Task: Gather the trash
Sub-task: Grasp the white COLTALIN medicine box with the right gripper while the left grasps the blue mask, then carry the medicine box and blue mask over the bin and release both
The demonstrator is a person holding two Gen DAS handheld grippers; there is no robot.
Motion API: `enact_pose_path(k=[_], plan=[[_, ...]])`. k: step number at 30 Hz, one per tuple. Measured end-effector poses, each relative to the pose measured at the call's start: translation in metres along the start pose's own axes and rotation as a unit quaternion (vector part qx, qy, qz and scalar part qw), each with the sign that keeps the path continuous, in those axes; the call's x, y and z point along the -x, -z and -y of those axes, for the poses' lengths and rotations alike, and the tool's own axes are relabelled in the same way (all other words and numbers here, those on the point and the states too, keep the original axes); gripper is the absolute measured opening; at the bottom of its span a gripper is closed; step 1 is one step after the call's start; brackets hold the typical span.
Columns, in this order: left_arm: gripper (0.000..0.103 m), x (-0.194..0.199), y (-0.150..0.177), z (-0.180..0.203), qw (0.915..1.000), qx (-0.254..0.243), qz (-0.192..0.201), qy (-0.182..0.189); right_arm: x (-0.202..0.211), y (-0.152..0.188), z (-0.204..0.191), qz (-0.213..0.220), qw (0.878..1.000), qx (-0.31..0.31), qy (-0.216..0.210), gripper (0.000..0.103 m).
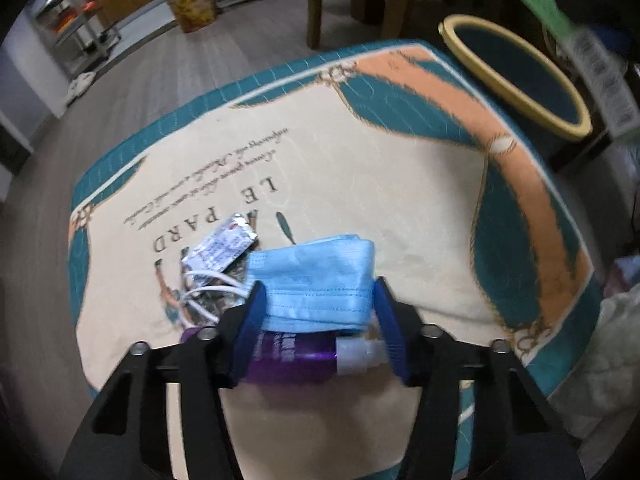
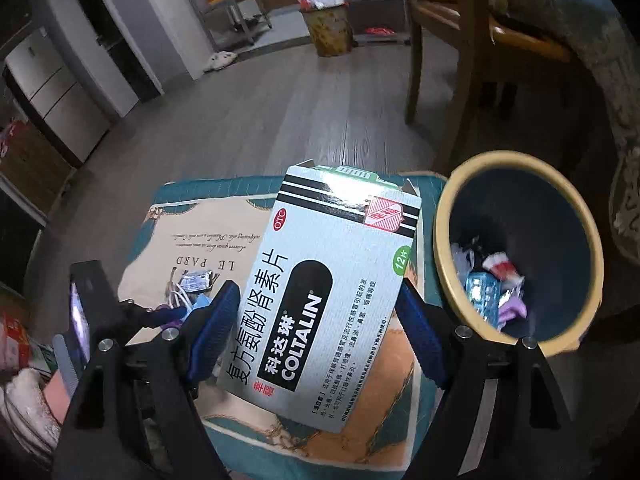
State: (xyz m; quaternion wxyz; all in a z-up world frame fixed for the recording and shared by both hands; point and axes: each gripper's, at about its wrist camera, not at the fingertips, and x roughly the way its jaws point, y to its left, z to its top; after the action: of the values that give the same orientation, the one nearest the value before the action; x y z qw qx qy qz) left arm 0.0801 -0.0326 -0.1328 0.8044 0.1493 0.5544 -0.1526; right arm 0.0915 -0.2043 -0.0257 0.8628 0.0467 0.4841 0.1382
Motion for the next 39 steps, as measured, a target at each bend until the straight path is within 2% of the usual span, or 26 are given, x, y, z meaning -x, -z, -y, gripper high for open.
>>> enact_pose_path(k=[1,4,10,15,17,22,30,39], plan=[[0.031,-0.002,-0.001,0.002,1.0000,-0.002,-0.003,-0.001,0.001,0.000,0.001,0.001,1.000,0.003,0.001,0.078],[0.023,0.006,-0.007,0.006,0.9999,-0.009,0.013,-0.002,0.007,-0.001,0.011,0.008,1.000,-0.009,-0.009,0.078],[0.022,0.055,-0.032,0.009,0.9960,-0.001,0.087,0.020,0.028,-0.006,0.039,0.035,0.998,-0.038,-0.024,0.078],[0.022,0.098,-0.057,0.023,0.9867,-0.006,0.155,0.049,0.045,-0.013,0.061,0.058,0.996,-0.057,-0.023,0.078],[0.022,0.106,-0.064,0.029,0.9839,-0.007,0.170,0.055,0.049,-0.015,0.070,0.063,0.996,-0.065,-0.019,0.078],[0.022,0.119,-0.080,0.046,0.9781,-0.004,0.193,0.079,0.059,-0.017,0.094,0.077,0.993,-0.089,-0.012,0.078],[0.022,0.128,-0.109,0.085,0.9692,-0.022,0.219,0.109,0.064,-0.014,0.124,0.082,0.991,-0.100,0.023,0.078],[0.022,0.107,-0.140,0.120,0.9670,-0.031,0.215,0.133,0.057,-0.002,0.180,0.060,0.989,-0.121,0.055,0.078]])
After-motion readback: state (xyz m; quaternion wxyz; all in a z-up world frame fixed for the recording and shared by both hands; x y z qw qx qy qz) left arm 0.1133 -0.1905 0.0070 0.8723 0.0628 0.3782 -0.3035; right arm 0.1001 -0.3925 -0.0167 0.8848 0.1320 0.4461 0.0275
